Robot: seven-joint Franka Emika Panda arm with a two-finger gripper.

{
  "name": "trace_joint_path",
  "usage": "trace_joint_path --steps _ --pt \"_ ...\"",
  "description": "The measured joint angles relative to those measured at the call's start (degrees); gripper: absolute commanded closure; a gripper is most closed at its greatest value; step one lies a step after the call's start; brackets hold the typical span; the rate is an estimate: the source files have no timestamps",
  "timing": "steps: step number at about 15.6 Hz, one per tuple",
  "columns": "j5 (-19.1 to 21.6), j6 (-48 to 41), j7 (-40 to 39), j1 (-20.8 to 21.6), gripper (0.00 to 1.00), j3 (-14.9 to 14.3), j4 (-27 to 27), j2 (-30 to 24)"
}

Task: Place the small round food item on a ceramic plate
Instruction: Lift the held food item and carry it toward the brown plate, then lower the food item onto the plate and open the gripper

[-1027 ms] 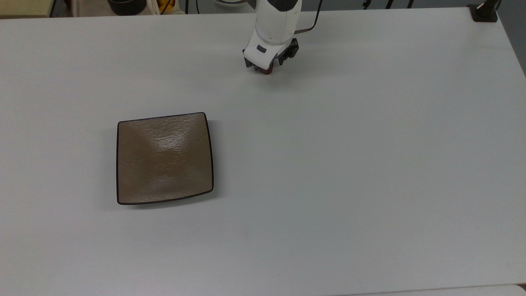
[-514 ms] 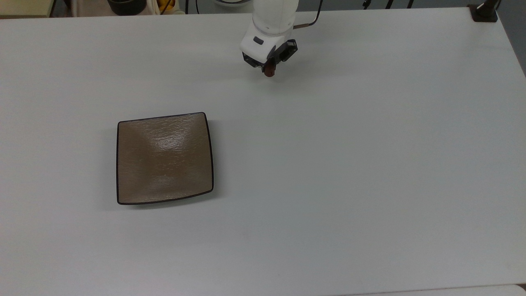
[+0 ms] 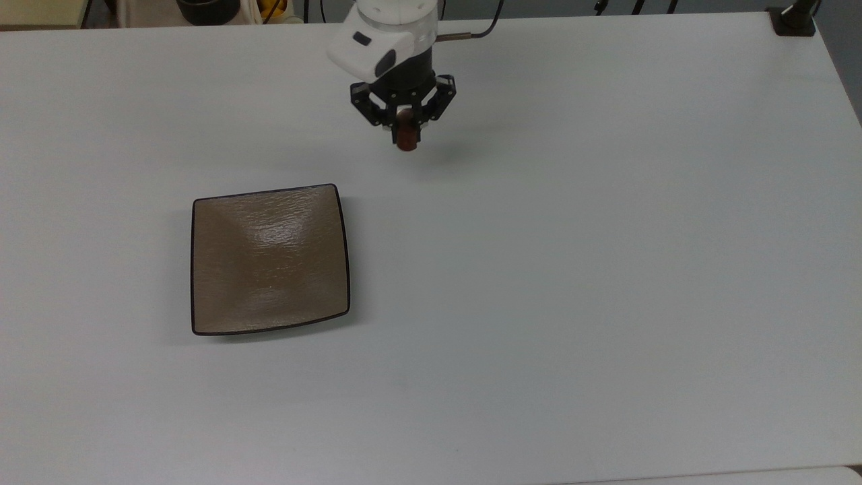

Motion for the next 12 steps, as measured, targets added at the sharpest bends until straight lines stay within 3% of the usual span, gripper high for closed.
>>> trace_joint_path --steps 3,4,9,10,12 --pt "-0.4 8.7 1.1 -1.8 0.71 -0.4 3.2 3.8" --pt "-1.7 10.1 1.2 -2.9 0.71 -0.7 6.6 7.1" --pt "-6.6 10.4 1.2 -5.1 0.7 -1.2 15.1 15.0" --pt "-8.0 10.4 1.2 -5.2 0.59 -1.2 15.8 15.6" --pt "-11.8 10.4 1.4 -5.5 0.51 -1.2 16.6 16.6"
